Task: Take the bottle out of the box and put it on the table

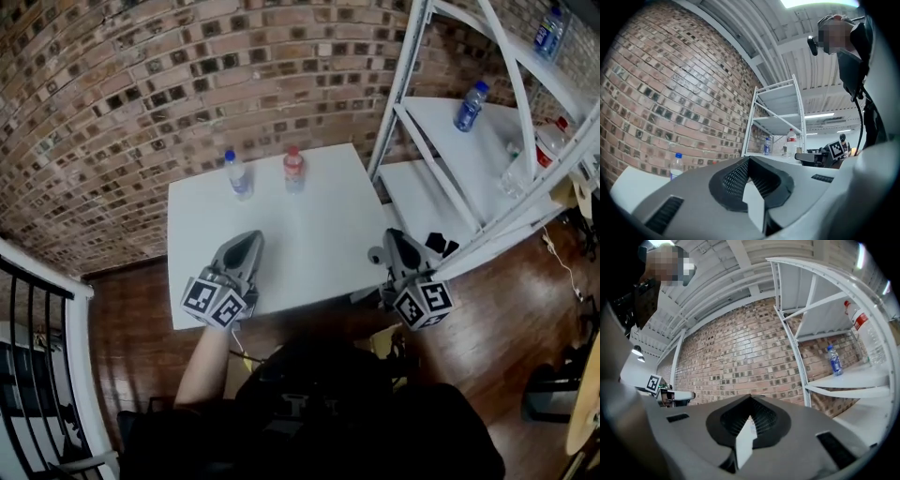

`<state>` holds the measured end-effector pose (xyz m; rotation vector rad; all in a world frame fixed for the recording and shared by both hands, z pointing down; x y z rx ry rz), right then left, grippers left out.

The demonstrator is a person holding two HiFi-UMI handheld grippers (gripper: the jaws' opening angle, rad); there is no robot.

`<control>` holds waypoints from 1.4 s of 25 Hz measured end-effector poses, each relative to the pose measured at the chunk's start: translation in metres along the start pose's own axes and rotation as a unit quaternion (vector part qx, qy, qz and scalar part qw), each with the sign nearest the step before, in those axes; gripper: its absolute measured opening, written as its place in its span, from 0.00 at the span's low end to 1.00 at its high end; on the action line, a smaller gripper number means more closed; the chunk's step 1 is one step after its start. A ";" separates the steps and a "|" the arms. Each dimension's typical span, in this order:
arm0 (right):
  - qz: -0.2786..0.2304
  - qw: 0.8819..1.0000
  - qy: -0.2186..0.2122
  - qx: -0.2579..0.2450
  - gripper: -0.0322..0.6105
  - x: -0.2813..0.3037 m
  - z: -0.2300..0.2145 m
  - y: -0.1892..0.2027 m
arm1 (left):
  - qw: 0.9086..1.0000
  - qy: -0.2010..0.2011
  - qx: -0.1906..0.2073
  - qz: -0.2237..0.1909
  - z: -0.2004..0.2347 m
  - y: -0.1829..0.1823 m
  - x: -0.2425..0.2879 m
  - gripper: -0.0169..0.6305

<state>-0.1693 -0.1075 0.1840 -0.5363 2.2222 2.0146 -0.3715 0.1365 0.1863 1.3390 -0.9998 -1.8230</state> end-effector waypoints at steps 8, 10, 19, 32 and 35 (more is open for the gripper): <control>-0.006 0.995 0.098 -0.030 0.05 -0.072 -0.043 -0.028 | 0.996 0.079 -0.034 0.011 -0.053 0.033 0.051 0.03; -0.006 0.993 0.113 -0.034 0.05 -0.085 -0.049 -0.032 | 0.995 0.087 -0.039 0.018 -0.063 0.039 0.056 0.03; -0.010 0.991 0.125 -0.035 0.05 -0.099 -0.050 -0.033 | 0.996 0.078 -0.030 0.017 -0.070 0.042 0.060 0.03; -0.010 0.995 0.093 -0.025 0.05 -0.070 -0.040 -0.020 | 0.999 0.028 -0.012 0.008 -0.040 0.032 0.042 0.03; -0.010 0.995 0.100 -0.022 0.05 -0.070 -0.044 -0.019 | 0.999 0.029 -0.013 0.010 -0.038 0.033 0.046 0.03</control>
Point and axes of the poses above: the fingertips, and each gripper's own axes: x forward along the fingers, z to its left, y out of its underside, the point moved 5 cm from there along -x, backward along the fingers, and after that the axes turned 15 degrees about -z, right-handed, at the moved point
